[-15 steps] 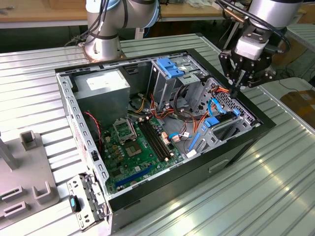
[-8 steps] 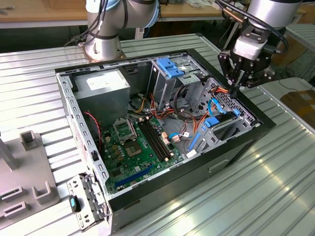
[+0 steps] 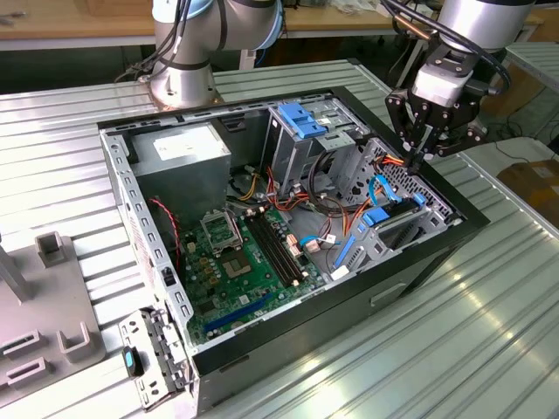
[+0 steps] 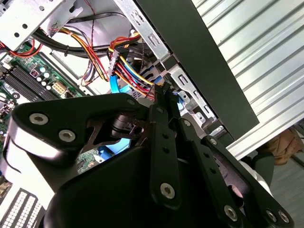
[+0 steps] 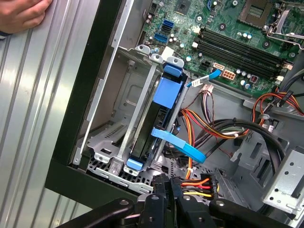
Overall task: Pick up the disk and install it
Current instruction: 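Insert the first disk wire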
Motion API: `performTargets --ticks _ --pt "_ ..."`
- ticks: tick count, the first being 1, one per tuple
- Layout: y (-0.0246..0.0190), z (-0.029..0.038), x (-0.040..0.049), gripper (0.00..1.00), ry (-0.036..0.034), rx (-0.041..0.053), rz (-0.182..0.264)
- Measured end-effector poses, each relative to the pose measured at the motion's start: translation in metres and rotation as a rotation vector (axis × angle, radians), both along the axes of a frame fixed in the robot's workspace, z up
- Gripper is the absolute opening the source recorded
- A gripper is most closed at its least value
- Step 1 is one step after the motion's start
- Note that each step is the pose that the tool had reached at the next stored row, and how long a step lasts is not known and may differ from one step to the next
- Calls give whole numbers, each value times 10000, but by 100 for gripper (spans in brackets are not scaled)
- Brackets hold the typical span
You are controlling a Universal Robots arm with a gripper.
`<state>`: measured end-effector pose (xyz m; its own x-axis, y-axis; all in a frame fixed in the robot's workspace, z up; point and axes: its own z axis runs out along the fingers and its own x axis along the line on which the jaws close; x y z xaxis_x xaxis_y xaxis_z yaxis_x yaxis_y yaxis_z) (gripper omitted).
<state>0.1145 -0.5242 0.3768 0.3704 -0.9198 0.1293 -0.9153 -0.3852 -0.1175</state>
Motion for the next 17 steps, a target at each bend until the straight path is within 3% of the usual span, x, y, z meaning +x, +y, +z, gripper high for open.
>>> performTargets --ticks 17 --pt "0 0 -4 16 0 0 -197"
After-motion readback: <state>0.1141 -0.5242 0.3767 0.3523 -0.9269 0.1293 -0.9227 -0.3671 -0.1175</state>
